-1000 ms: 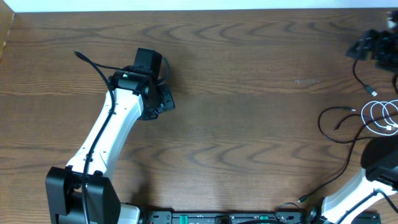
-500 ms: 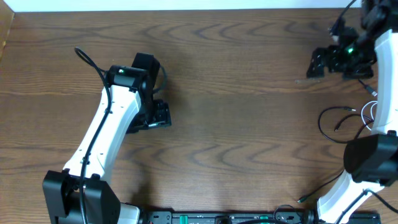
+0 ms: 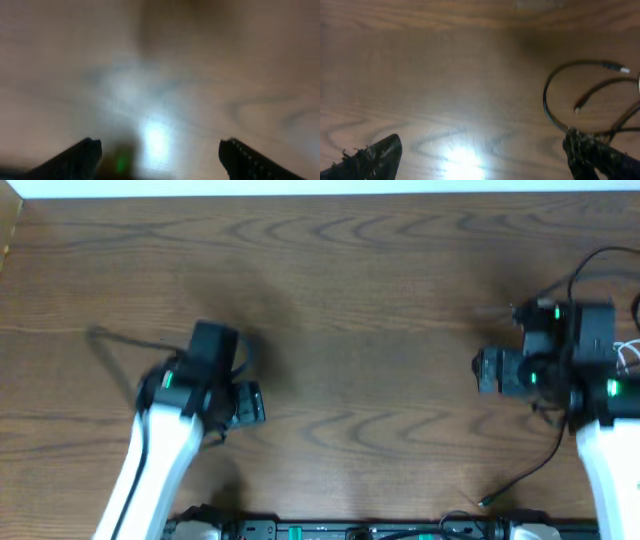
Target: Untangle cables
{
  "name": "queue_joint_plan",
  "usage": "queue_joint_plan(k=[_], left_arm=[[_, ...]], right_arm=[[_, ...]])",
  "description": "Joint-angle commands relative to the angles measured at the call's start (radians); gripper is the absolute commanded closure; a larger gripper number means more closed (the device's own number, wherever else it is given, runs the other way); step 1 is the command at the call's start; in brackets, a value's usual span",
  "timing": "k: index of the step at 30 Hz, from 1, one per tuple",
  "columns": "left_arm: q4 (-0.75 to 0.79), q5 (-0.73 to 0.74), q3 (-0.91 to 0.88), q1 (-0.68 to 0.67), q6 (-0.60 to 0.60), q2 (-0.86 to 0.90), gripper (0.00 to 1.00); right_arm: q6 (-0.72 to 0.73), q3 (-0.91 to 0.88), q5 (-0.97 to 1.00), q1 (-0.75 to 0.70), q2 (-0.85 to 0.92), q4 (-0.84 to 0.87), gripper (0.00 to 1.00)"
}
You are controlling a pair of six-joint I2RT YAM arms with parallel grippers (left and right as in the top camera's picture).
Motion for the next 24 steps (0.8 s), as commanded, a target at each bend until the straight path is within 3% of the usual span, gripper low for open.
queue_joint_plan(k=[1,3,10,24], left_arm=[[0.132,-0.014,-0.128,0.003,-0.024,-0.309,0.02],[0.192,-0.014,-0.171,0.003,-0.024,-0.508,0.02],[0.168,-0.014,-0.172,0.003,-0.024,-0.836,0.01],[0.169,-0.014,-0.172,0.003,-0.024,-0.854,0.01]], right_arm=[[0.043,-0.121,0.006,0.005,-0.197,0.068,0.01],[0.043,-0.17,0.006,0.005,-0.317,0.066,0.01],[0.043,-0.189,0.006,0.005,-0.433,-0.008,0.01],[0.043,-0.189,0.006,0.005,-0.431,-0.071,0.01]])
